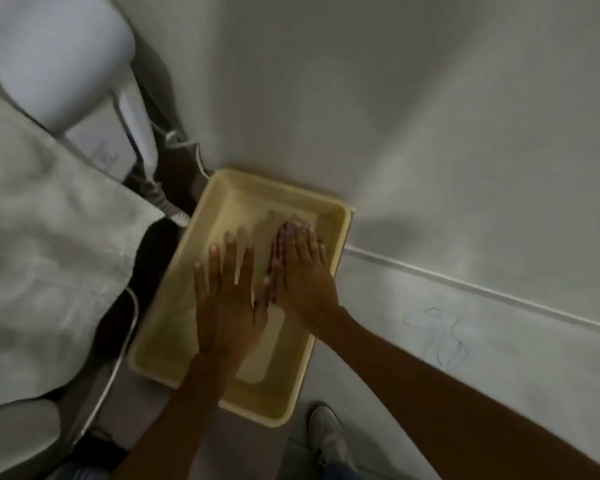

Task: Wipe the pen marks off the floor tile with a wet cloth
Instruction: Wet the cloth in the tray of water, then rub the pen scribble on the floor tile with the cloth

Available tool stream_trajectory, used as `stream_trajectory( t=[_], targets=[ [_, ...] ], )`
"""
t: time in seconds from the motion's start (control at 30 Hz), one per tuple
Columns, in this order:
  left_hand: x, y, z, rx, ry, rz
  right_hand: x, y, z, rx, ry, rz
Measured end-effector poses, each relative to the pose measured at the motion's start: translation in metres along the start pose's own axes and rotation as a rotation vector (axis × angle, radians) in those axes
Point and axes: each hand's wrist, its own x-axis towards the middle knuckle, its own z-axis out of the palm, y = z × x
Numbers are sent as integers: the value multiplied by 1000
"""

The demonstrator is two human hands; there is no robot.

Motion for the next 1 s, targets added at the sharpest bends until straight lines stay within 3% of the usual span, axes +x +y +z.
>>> stream_trajectory(
  t=[0.1, 0.2, 0.37, 0.53, 0.6, 0.77, 1.0],
  targets=[
    [4, -20, 33, 27, -68, -84, 33, 5, 42, -42, -69, 151],
    [-1, -26, 45, 7, -85, -103, 45, 7, 58, -50, -35, 170],
    [-17, 12, 10, -75, -32, -139, 34, 0, 8, 113, -14, 167],
    [-63, 90, -16, -124, 77, -95, -68, 30, -44, 203, 394, -161],
    [-85, 125, -11, -140, 66, -59, -122, 66, -48, 195, 368, -146],
    [-138, 211, 55, -178, -116, 67, -242, 206, -25, 131, 64, 232],
    [-187, 287, 236, -154, -378, 229, -323, 396, 49, 151, 37, 529]
  ],
)
